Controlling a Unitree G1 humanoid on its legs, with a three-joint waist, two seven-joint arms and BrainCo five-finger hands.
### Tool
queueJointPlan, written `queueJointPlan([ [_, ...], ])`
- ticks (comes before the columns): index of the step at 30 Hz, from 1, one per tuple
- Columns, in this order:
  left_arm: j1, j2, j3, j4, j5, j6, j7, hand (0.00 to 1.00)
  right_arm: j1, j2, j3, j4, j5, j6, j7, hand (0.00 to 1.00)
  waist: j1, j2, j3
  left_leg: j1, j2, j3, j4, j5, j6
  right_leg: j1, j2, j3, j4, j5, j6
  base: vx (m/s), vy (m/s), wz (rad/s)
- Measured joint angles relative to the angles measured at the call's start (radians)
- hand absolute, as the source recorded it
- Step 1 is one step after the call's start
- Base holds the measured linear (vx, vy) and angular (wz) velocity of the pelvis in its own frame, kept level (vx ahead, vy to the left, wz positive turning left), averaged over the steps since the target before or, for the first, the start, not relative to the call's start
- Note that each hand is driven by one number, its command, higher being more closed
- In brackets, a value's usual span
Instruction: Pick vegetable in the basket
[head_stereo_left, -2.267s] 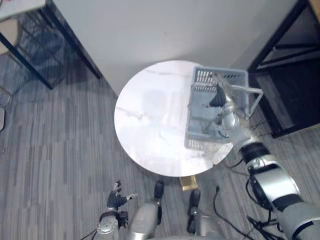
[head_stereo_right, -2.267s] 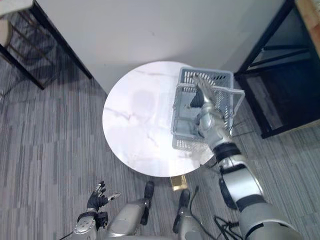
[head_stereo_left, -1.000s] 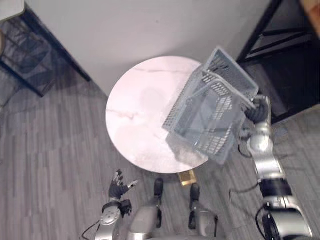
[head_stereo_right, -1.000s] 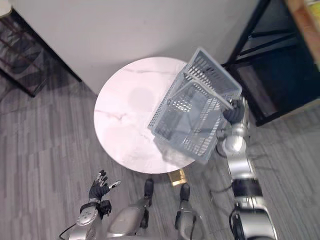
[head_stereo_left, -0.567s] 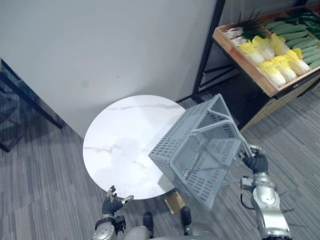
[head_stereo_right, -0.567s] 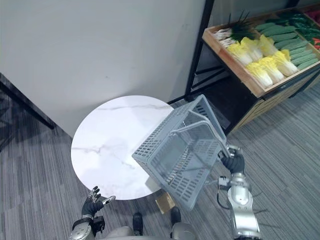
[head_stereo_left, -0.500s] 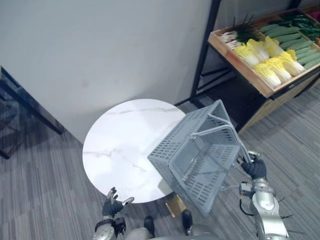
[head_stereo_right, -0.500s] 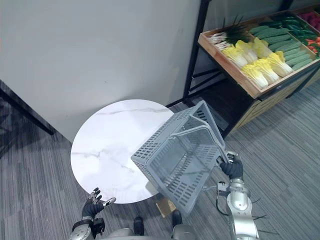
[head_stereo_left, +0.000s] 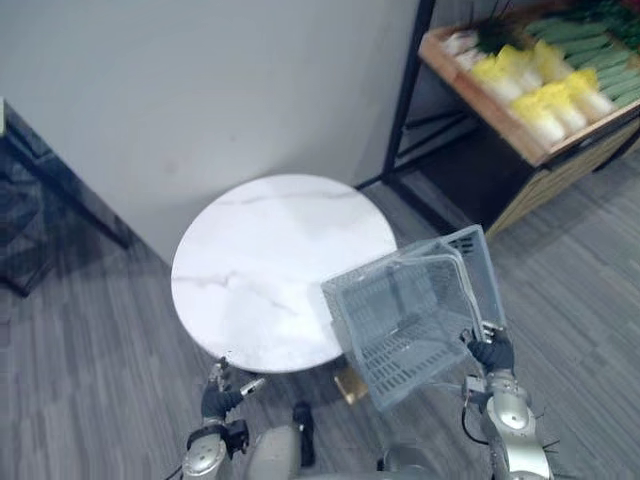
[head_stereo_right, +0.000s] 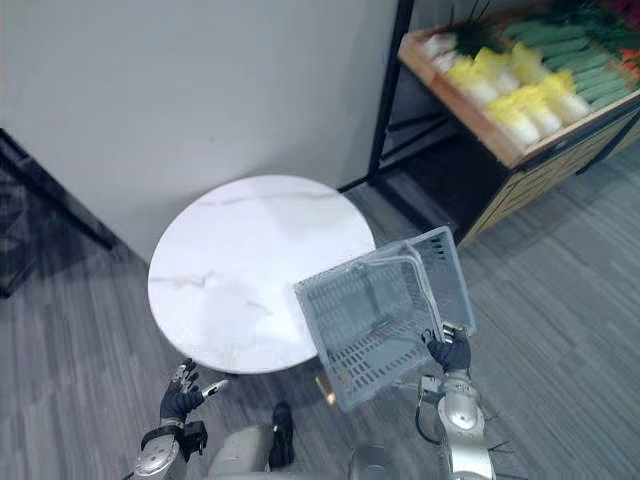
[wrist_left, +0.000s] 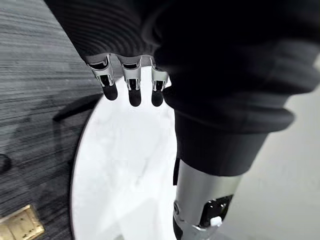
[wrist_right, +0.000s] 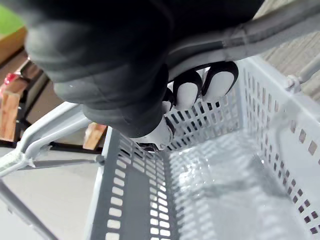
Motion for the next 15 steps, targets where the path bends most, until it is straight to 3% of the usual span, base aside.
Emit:
queueJointPlan([
  [2,0.002,-0.030,-0.007,-0.004,-0.001,0.000,0.000,0.00,-0.023,-0.023,-0.001,0.004,0.010,0.000,-0.006,1.00,-0.004,0.055,0.025,-0.039,0.048,-0.057,-0.034,0.086,-0.033,0.023,0.065,-0.054,-0.107,0.008,-0.047,-0.30,-0.192,0.42],
  [3,0.006,-0.032,-0.013,-0.006,-0.001,0.000,0.000,0.00,-0.019,-0.028,-0.001,0.004,0.021,0.000,-0.009,1.00,-0.004,0.060,0.027,-0.030,0.052,-0.074,-0.072,0.129,-0.047,0.017,0.074,-0.066,-0.105,0.015,-0.059,-0.37,-0.196,0.55],
  [4,0.010,-0.033,-0.017,-0.010,-0.002,0.000,0.001,0.00,-0.011,-0.033,-0.007,0.005,0.036,0.000,-0.020,1.00,-0.005,0.051,0.030,0.006,0.044,-0.103,-0.188,0.223,-0.081,0.001,0.068,-0.107,-0.096,0.026,-0.086,-0.39,-0.197,0.59],
  [6,0.014,-0.031,-0.027,-0.024,-0.002,0.000,0.000,0.00,-0.016,-0.025,-0.043,0.003,0.041,0.000,-0.032,1.00,-0.005,0.039,0.034,-0.004,0.040,-0.093,-0.064,0.138,-0.060,-0.039,0.053,-0.130,-0.095,0.040,-0.131,-0.38,-0.208,0.37],
  [8,0.046,-0.032,-0.023,-0.060,-0.002,0.000,0.000,0.00,-0.015,-0.022,-0.041,-0.008,0.060,0.000,-0.045,1.00,-0.009,0.037,0.037,0.018,0.056,-0.095,0.090,-0.007,-0.073,-0.068,0.045,-0.115,-0.096,0.076,-0.133,-0.26,-0.085,-0.07],
  [11,0.071,-0.035,-0.012,-0.096,-0.002,-0.003,0.001,0.00,-0.011,-0.006,-0.042,-0.033,0.062,0.000,-0.048,1.00,-0.008,0.042,0.036,0.111,0.081,-0.127,0.170,-0.135,-0.097,-0.085,0.055,-0.081,-0.099,0.099,-0.133,-0.13,0.031,-0.32],
  [14,0.063,-0.035,-0.019,-0.095,-0.003,-0.008,0.005,0.00,-0.009,-0.006,-0.064,-0.049,0.065,-0.005,-0.053,1.00,-0.042,0.071,0.018,0.224,0.081,-0.124,-0.011,-0.205,-0.120,-0.112,0.073,-0.069,-0.102,0.116,-0.107,-0.14,0.151,-0.16],
  [15,0.051,-0.029,-0.024,-0.092,-0.003,-0.009,0.009,0.00,-0.008,0.001,-0.078,-0.048,0.067,-0.004,-0.055,1.00,-0.048,0.062,0.022,0.229,0.079,-0.125,-0.031,-0.203,-0.121,-0.113,0.065,-0.066,-0.103,0.120,-0.101,-0.08,0.114,0.11],
])
